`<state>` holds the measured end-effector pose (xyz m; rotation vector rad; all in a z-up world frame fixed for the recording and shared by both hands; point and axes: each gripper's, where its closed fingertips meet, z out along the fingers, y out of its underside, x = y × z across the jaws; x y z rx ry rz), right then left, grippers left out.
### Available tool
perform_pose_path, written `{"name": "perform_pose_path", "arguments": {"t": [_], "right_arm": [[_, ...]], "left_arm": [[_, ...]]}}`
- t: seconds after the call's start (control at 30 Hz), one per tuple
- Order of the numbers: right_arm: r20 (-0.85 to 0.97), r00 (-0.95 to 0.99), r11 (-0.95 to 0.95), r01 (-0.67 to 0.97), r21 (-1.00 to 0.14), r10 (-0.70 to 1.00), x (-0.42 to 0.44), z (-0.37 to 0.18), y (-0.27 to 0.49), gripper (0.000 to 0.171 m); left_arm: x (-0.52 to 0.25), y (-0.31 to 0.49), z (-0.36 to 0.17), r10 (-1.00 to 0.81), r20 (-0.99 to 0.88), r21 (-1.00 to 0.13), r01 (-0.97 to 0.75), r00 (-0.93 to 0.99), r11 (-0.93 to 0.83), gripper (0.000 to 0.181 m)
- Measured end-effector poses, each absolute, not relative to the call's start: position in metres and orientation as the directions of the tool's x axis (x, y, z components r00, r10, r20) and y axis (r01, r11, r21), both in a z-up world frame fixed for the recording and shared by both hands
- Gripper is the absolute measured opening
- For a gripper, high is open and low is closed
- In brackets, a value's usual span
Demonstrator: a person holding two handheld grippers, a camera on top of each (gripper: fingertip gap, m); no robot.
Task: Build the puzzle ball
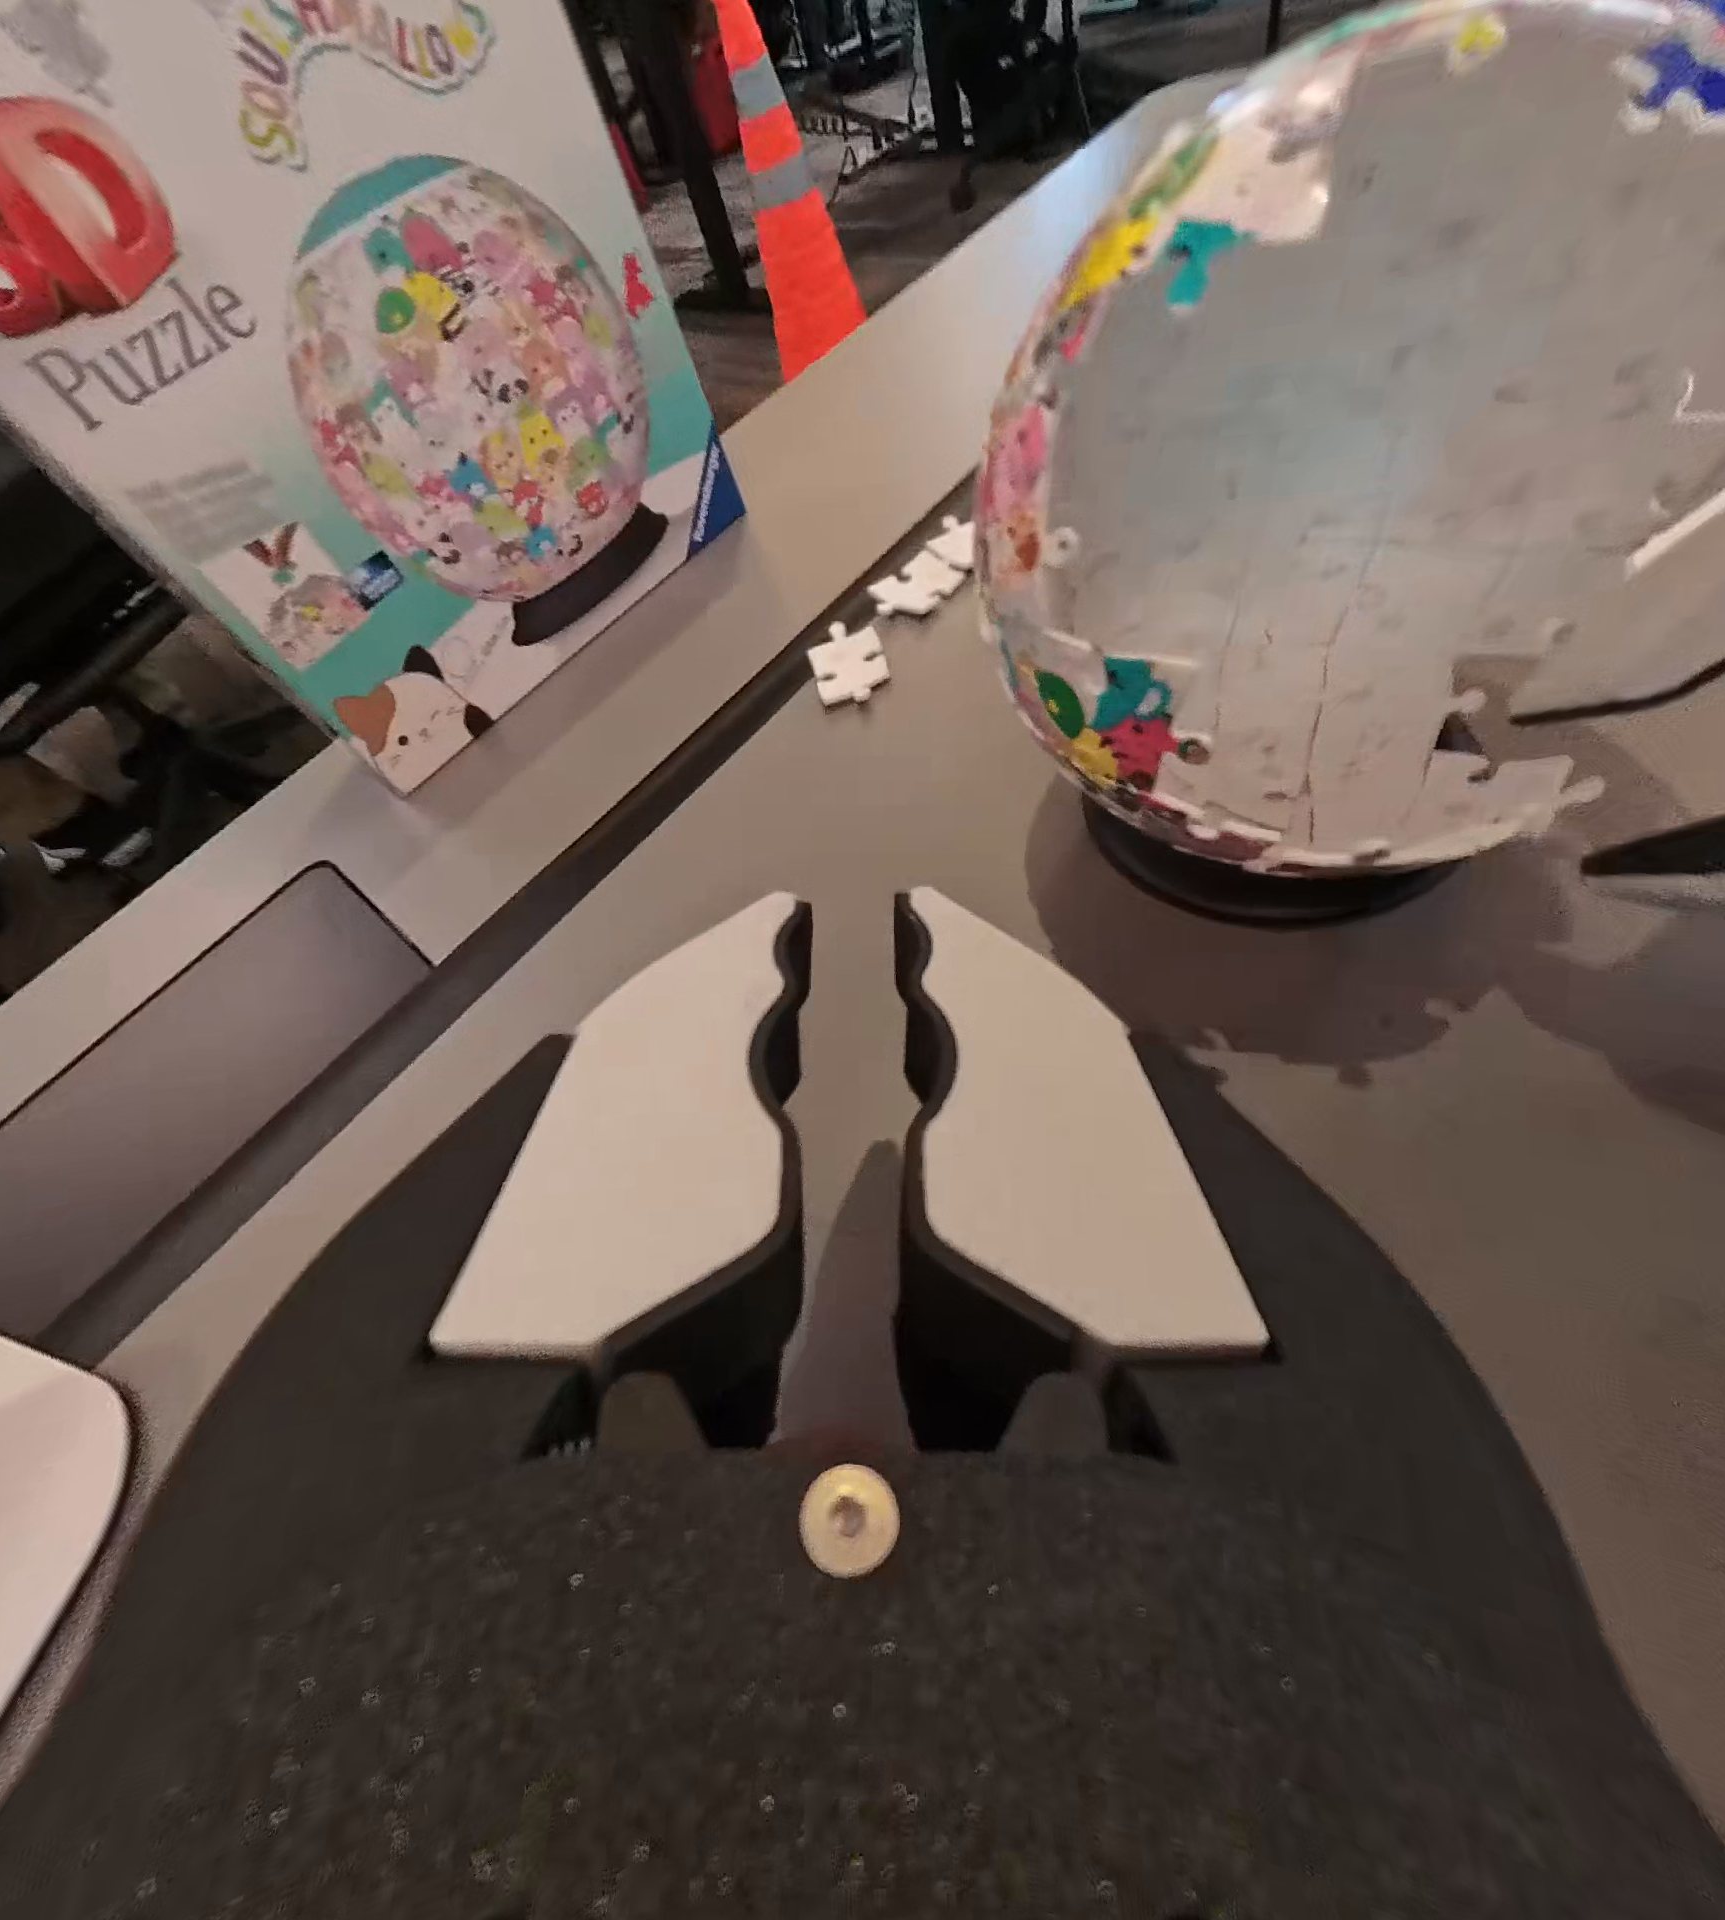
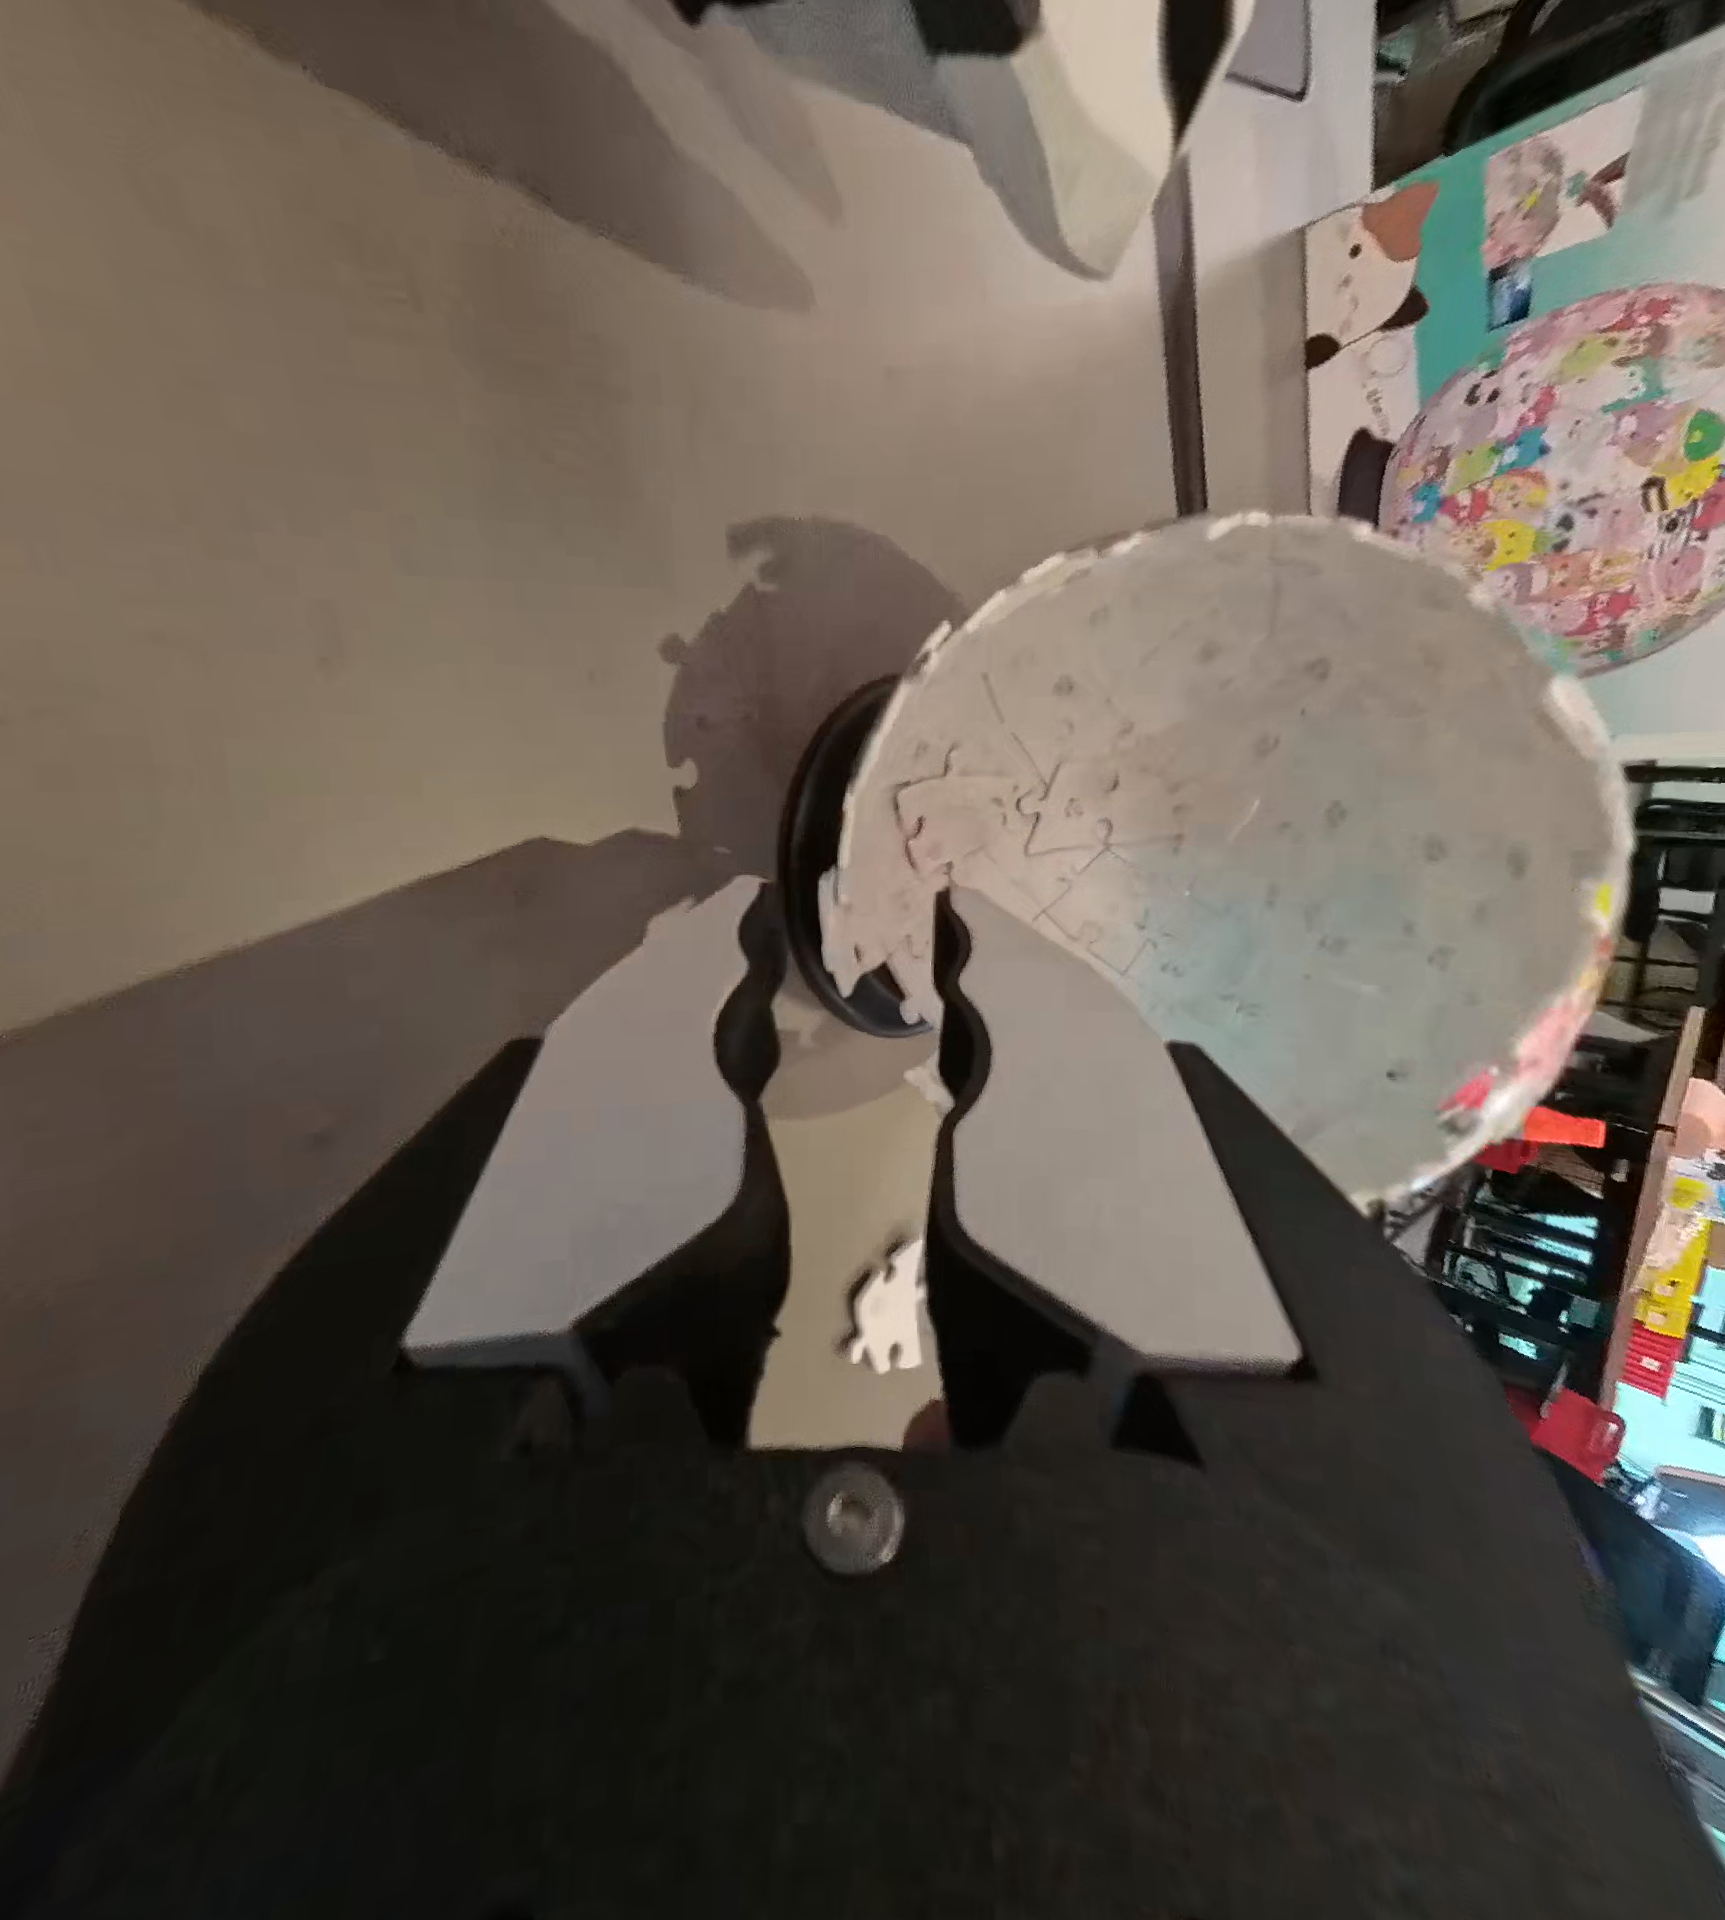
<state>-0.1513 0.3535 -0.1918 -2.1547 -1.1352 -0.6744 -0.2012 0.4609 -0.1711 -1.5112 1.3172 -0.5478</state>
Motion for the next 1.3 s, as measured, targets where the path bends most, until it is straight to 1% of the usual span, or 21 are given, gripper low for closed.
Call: {"name": "perform_pose_path", "arguments": {"t": [0.1,0.27,0.37,0.47,0.53,0.73,0.87,0.9,0.97,1.1,1.2,1.3], "right_arm": [[0.663,0.471,-0.461,0.863,-0.208,0.582,-0.147,-0.2,0.355,0.025],[0.672,0.412,-0.442,0.886,-0.138,0.616,-0.146,-0.206,0.361,0.024],[0.678,0.403,-0.436,0.89,-0.134,0.615,-0.146,-0.206,0.363,0.015],[0.682,0.405,-0.436,0.889,-0.139,0.609,-0.144,-0.206,0.364,0.012],[0.679,0.403,-0.427,0.893,-0.144,0.613,-0.147,-0.207,0.364,0.006],[0.678,0.399,-0.427,0.894,-0.137,0.618,-0.147,-0.207,0.364,0.003],[0.696,0.383,-0.422,0.898,-0.125,0.607,-0.144,-0.206,0.367,0.004],[0.701,0.385,-0.425,0.896,-0.128,0.6,-0.144,-0.205,0.367,0.006],[0.687,0.41,-0.439,0.887,-0.146,0.6,-0.144,-0.202,0.364,0.02],[0.687,0.433,-0.443,0.879,-0.177,0.584,-0.143,-0.193,0.359,0.02],[0.694,0.427,-0.432,0.883,-0.183,0.579,-0.146,-0.19,0.358,0.017],[0.699,0.423,-0.431,0.884,-0.18,0.576,-0.148,-0.191,0.356,0.019]], "left_arm": [[-0.2,0.458,-0.172,-0.908,-0.307,-0.871,-0.468,0.286,0.147,0.014],[-0.2,0.458,-0.173,-0.911,-0.295,-0.873,-0.468,0.287,0.135,0.015],[-0.201,0.459,-0.172,-0.912,-0.291,-0.875,-0.466,0.29,0.131,0.015],[-0.201,0.459,-0.173,-0.911,-0.294,-0.873,-0.469,0.289,0.132,0.015],[-0.201,0.458,-0.173,-0.91,-0.298,-0.872,-0.471,0.287,0.137,0.015],[-0.201,0.458,-0.173,-0.909,-0.303,-0.869,-0.475,0.287,0.139,0.015],[-0.201,0.459,-0.173,-0.908,-0.302,-0.87,-0.473,0.29,0.138,0.015],[-0.201,0.459,-0.173,-0.908,-0.302,-0.87,-0.473,0.29,0.139,0.015],[-0.201,0.459,-0.173,-0.908,-0.302,-0.871,-0.472,0.291,0.138,0.015],[-0.202,0.46,-0.172,-0.909,-0.294,-0.874,-0.468,0.296,0.13,0.015],[-0.202,0.46,-0.172,-0.909,-0.293,-0.875,-0.467,0.298,0.129,0.015],[-0.202,0.46,-0.173,-0.907,-0.3,-0.872,-0.47,0.296,0.135,0.015]]}}
